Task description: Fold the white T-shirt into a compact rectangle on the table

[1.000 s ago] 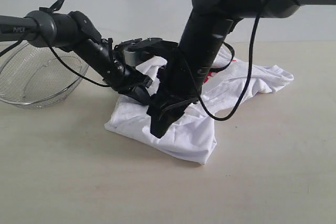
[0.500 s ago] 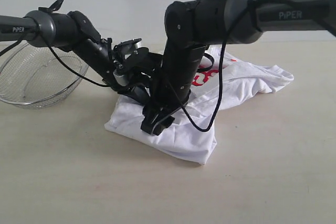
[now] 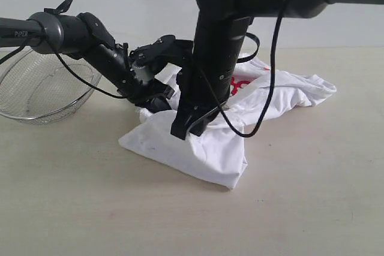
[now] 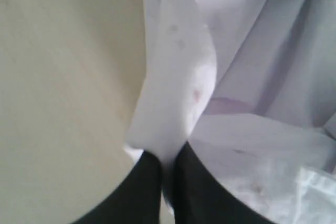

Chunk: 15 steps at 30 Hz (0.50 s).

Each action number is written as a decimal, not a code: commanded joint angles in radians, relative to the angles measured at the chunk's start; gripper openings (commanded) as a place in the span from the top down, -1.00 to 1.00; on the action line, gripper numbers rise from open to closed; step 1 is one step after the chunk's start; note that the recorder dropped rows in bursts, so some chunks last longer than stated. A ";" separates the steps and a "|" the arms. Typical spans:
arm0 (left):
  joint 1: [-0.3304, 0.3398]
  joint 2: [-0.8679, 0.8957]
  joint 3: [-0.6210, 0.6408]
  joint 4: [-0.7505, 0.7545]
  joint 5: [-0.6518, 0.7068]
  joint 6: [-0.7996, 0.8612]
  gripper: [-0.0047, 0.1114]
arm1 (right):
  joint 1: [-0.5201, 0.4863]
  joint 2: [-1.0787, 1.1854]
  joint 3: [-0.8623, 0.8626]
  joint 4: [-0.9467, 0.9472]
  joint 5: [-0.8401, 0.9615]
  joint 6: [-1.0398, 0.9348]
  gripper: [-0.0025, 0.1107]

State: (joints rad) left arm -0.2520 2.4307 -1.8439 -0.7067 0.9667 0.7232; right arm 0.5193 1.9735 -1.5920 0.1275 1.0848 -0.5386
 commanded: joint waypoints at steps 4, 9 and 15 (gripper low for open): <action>0.015 0.007 -0.005 -0.010 -0.017 -0.006 0.84 | 0.001 -0.100 0.013 -0.058 0.136 -0.047 0.96; 0.048 0.007 -0.005 -0.011 -0.013 -0.020 0.84 | 0.001 -0.182 0.171 -0.112 0.136 0.010 0.96; 0.049 0.007 -0.005 -0.011 0.005 -0.020 0.84 | 0.001 -0.317 0.330 -0.128 0.136 0.097 0.96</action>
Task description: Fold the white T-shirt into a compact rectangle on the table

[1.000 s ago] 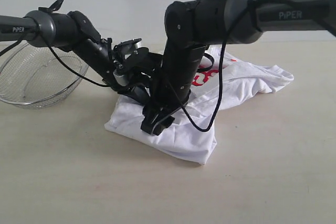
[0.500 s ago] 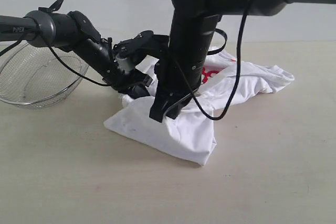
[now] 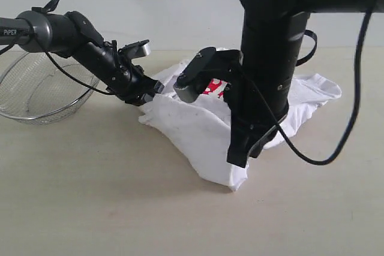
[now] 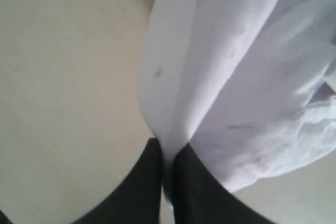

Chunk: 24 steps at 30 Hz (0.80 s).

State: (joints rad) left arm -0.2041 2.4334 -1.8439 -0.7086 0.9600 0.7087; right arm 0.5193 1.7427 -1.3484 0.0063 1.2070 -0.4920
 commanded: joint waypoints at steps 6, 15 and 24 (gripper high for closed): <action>0.001 0.004 -0.005 -0.009 0.014 -0.006 0.84 | 0.001 -0.194 0.279 -0.006 0.014 0.081 0.96; 0.001 0.004 -0.005 -0.009 0.028 -0.006 0.84 | 0.001 -0.279 0.475 -0.087 0.014 0.164 0.96; 0.002 -0.021 -0.005 -0.012 0.018 0.018 0.84 | 0.001 -0.279 0.463 -0.328 0.014 0.320 0.96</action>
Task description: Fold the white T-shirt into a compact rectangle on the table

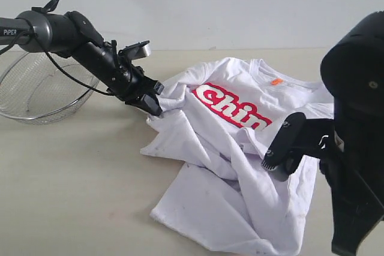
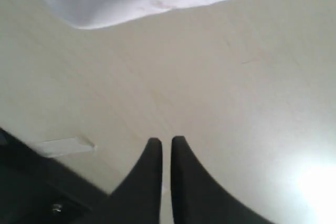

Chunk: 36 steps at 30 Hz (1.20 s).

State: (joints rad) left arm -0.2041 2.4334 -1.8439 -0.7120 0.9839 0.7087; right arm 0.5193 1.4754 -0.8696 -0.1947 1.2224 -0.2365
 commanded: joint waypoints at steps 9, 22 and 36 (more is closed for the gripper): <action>0.023 -0.209 -0.005 -0.002 0.065 0.038 0.84 | 0.001 -0.025 -0.097 0.126 -0.227 -0.067 0.96; 0.001 -0.291 0.089 0.060 0.237 -0.025 0.84 | 0.001 0.197 -0.100 0.779 -0.592 -0.396 0.96; -0.111 -0.577 0.568 0.037 0.106 0.042 0.84 | 0.001 0.388 -0.100 0.493 -0.610 0.013 0.96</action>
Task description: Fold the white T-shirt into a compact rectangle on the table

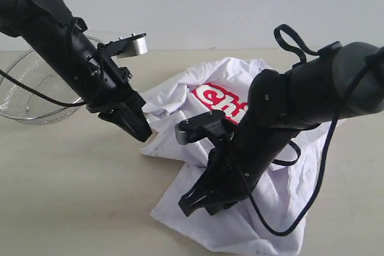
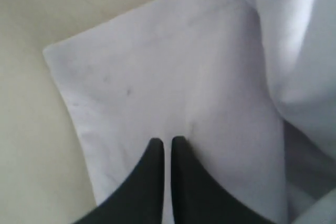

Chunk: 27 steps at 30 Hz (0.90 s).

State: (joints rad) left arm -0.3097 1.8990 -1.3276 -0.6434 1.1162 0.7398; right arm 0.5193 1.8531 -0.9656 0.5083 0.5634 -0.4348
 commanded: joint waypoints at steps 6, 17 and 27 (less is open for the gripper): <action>-0.005 -0.043 0.066 -0.062 -0.029 0.046 0.84 | 0.001 0.012 0.003 -0.417 0.208 0.352 0.96; -0.015 -0.043 0.066 -0.145 -0.019 0.122 0.84 | 0.001 0.015 0.183 -0.591 0.358 0.469 0.96; -0.106 0.015 0.033 -0.197 -0.191 0.209 0.84 | 0.001 -0.021 0.195 -0.647 0.396 0.523 0.96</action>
State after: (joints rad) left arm -0.3883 1.8810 -1.2739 -0.8239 0.9444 0.9301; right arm 0.5223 1.8221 -0.7915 -0.1292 0.9861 0.0829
